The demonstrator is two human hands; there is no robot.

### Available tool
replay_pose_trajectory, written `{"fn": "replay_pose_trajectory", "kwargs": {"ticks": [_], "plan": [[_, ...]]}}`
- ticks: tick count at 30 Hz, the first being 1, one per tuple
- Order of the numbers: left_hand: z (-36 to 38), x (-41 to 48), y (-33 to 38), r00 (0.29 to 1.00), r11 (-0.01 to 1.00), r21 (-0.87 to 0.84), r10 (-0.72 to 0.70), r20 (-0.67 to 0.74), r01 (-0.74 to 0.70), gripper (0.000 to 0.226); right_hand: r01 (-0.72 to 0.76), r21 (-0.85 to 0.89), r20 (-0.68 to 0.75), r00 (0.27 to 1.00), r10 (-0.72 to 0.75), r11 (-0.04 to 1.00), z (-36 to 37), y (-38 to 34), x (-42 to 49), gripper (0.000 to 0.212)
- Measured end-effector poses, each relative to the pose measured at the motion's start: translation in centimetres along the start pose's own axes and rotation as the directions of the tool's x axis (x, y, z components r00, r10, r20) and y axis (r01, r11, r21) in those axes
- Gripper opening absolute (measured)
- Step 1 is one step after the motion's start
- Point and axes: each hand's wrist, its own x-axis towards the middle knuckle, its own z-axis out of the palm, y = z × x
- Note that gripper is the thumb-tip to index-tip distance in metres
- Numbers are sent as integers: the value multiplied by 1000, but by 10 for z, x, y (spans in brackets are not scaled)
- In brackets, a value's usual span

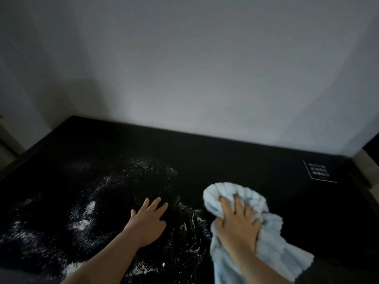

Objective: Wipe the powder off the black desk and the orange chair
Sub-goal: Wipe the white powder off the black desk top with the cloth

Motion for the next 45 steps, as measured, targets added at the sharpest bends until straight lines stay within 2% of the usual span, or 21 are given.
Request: {"fn": "replay_pose_trajectory", "kwargs": {"ticks": [3, 5, 7, 9, 10, 12, 14, 17, 19, 21, 23, 25, 27, 30, 34, 36, 38, 40, 41, 43, 45], "plan": [[0, -6, 1, 1000, 1000, 21, 11, 5, -11, 59, 127, 140, 28, 991, -132, 982, 3, -14, -25, 50], [2, -10, -1, 999, 997, 64, 42, 27, -44, 56, 116, 250, -62, 993, -104, 961, -10, -1, -21, 48], [8, -14, -4, 997, 994, 81, 64, 36, -66, 54, -43, 140, -149, 987, 64, 989, -24, 23, -11, 52], [12, -16, -6, 999, 998, 45, 50, 12, -51, 59, -216, 30, -74, 973, 218, 976, -29, 39, -8, 57], [13, -16, -7, 999, 998, 33, 48, 3, -48, 60, -230, 20, -19, 973, 230, 973, -26, 36, -12, 61], [13, -15, -8, 999, 999, 20, 51, 2, -51, 61, -168, 57, 44, 985, 165, 984, -12, 12, -28, 66], [14, -13, -10, 999, 998, 21, 51, 10, -52, 62, -34, 87, 94, 995, 26, 996, 5, -17, -47, 69], [14, -13, -11, 998, 996, 62, 64, 6, -64, 63, 153, 206, 80, 982, -172, 966, 10, -38, -59, 58], [11, -16, -12, 996, 993, 75, 88, 27, -90, 63, 153, 448, 3, 985, -172, 881, -9, -26, -44, 52], [6, -19, -13, 993, 990, 89, 108, 47, -112, 62, 91, 540, -74, 995, -61, 837, -29, 0, -18, 50], [3, -22, -14, 990, 981, 145, 119, 81, -130, 56, -89, 360, -103, 985, 135, 929, -41, 29, 6, 55], [2, -24, -14, 983, 946, 276, 140, 118, -168, 35, -298, 114, -29, 953, 303, 948, -37, 41, 16, 64], [1, -23, -14, 982, 930, 322, 141, 124, -175, 32, -336, 46, 30, 942, 335, 941, -26, 31, 19, 71], [-6, -17, -14, 984, 943, 300, 103, 142, -142, 36, -224, 67, 64, 973, 220, 972, -16, -1, 33, 71], [-10, -10, -15, 990, 972, 214, 71, 121, -96, 35, 84, 104, 106, 990, -95, 991, -12, -51, 46, 60], [-7, -7, -17, 995, 975, 204, 75, 69, -88, 35, 260, 108, 112, 956, -271, 960, -6, -64, 34, 56], [-6, -5, -18, 999, 993, 110, 51, 16, -52, 40, 420, 146, 126, 890, -438, 896, 4, -62, 16, 50], [-4, -5, -20, 998, 994, 97, 54, -11, -53, 43, 499, 268, 158, 821, -548, 824, 5, -51, 2, 48], [-2, -3, -20, 997, 993, 96, 69, -36, -65, 43, 480, 363, 129, 823, -553, 799, 0, -45, 2, 48], [-1, -2, -25, 997, 994, 98, 55, -51, -50, 49, 407, 442, -8, 893, -450, 800, -11, -36, 17, 49], [1, -2, -28, 998, 994, 93, 56, -34, -52, 57, 331, 303, -44, 941, -334, 894, -23, -30, 36, 49]]}}
